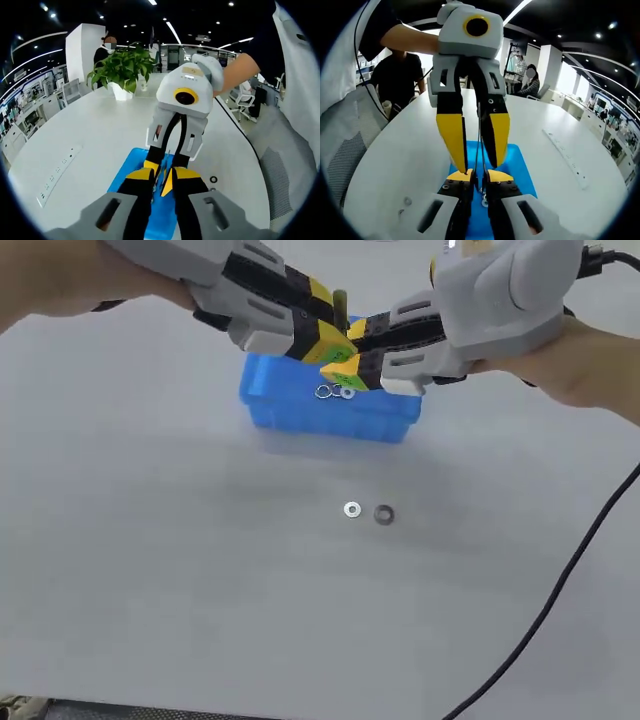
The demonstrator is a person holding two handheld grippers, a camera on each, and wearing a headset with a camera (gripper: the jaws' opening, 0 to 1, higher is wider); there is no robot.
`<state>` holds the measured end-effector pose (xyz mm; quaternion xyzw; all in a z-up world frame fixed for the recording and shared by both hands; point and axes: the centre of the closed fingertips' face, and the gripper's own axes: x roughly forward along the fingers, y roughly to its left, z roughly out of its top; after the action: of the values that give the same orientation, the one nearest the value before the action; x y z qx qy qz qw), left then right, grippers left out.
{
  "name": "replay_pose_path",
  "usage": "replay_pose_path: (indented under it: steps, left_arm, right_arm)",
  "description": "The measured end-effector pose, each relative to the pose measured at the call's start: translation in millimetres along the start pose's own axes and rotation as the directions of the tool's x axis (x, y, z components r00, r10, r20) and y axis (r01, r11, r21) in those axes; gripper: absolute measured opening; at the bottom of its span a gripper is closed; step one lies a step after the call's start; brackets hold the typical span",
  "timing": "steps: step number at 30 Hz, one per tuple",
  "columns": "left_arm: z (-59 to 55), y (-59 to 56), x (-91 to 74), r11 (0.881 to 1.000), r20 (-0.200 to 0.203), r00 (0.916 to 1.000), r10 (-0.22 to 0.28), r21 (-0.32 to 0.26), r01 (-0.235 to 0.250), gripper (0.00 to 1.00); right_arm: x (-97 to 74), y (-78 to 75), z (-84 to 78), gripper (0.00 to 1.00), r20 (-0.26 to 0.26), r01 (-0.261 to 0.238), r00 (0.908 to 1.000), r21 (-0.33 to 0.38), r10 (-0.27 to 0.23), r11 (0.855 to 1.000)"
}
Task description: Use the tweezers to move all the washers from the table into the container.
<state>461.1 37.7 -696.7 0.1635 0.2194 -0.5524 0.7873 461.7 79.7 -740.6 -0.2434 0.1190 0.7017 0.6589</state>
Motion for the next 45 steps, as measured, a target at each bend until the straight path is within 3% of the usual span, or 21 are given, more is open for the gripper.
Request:
replay_pose_path:
  steps: [10,20,29,45]
  left_arm:
    - [-2.8,0.1,0.2,1.000,-0.022,0.9995,-0.023,-0.003,0.023,0.11]
    - [3.3,1.5,0.1,1.000,-0.007,1.0000,-0.005,0.023,0.005,0.10]
    - [4.9,0.2,-0.4,0.999,-0.018,0.9998,0.003,0.042,-0.002,0.10]
    - [16.7,1.4,-7.0,0.998,0.019,0.9998,0.010,0.061,-0.011,0.09]
  right_arm:
    - [1.3,3.6,0.4,0.10,0.000,-0.008,1.0000,0.000,0.008,1.000]
    - [-2.1,6.0,7.9,0.09,0.023,0.004,0.9997,0.032,-0.004,0.999]
    - [-1.7,6.3,9.3,0.10,0.024,0.002,0.9997,0.030,-0.003,1.000]
    - [-1.3,3.6,6.8,0.10,0.022,0.005,0.9997,0.038,-0.005,0.999]
